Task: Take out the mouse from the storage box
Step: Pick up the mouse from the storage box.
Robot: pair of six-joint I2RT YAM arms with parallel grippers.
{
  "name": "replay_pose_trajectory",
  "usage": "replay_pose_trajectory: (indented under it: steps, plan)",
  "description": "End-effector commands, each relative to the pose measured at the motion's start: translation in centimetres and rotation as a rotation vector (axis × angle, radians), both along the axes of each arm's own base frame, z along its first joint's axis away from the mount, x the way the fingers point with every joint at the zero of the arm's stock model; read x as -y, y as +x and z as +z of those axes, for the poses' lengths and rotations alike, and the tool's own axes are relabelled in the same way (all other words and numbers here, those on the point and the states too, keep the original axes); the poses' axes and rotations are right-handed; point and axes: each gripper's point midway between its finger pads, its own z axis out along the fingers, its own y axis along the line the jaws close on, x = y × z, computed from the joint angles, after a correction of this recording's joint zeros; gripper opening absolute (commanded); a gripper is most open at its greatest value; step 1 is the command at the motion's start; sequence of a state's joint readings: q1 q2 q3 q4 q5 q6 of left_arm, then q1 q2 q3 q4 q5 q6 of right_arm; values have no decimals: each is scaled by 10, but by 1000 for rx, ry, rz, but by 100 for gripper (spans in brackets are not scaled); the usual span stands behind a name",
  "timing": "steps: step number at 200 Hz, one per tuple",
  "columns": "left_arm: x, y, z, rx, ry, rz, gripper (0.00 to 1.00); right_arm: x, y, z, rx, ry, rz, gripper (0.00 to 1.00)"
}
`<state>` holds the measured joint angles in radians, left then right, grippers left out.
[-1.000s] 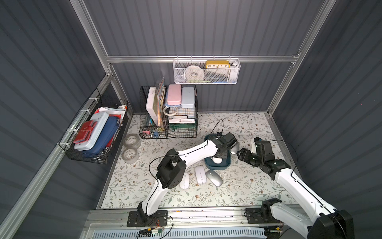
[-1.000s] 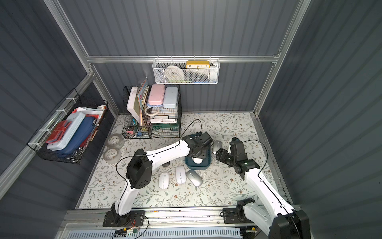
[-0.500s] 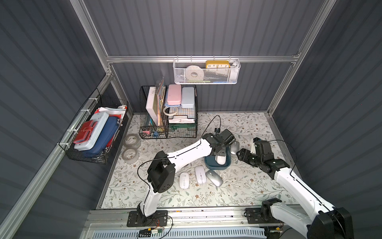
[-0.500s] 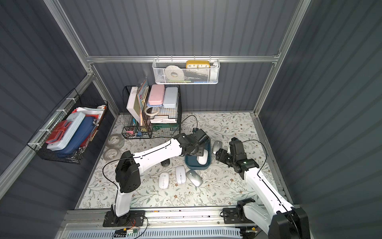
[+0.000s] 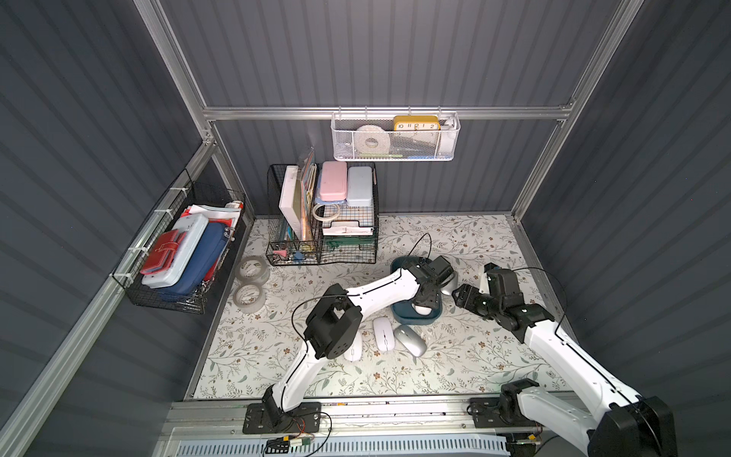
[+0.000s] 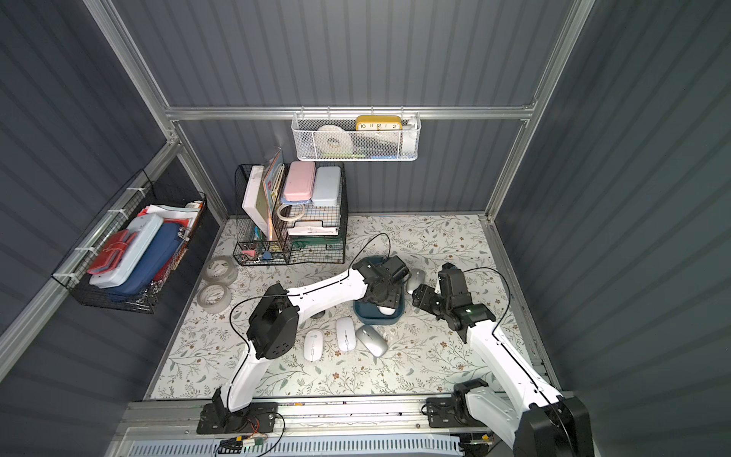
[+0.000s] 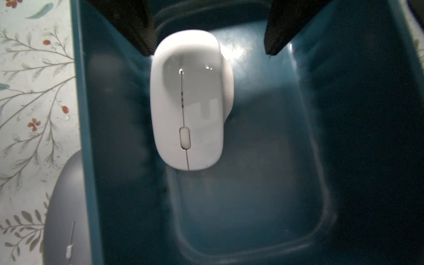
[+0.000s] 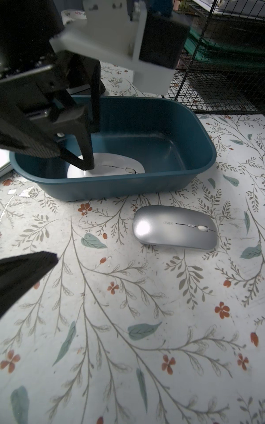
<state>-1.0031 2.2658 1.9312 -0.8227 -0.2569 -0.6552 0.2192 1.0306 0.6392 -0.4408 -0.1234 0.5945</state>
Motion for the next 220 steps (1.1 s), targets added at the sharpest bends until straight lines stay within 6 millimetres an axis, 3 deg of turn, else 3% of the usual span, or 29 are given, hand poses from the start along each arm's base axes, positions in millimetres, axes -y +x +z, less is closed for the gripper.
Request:
replay_pose_trajectory:
  steps: [1,69,119,174,220]
  plan:
    - [11,-4,1,-10,-17,-57,82,-1,-2,-2,6,-1,5,71]
    - [19,-2,-14,-21,-8,-91,88,-2,-2,-4,-2,1,12,71]
    - [5,4,-33,-20,107,-67,88,-3,-2,-6,-5,8,10,71]
    - [-24,7,-25,11,192,-1,83,-5,-3,-9,-10,14,15,71]
    - [-17,10,-19,26,138,-32,75,-6,-3,-10,-14,19,16,71]
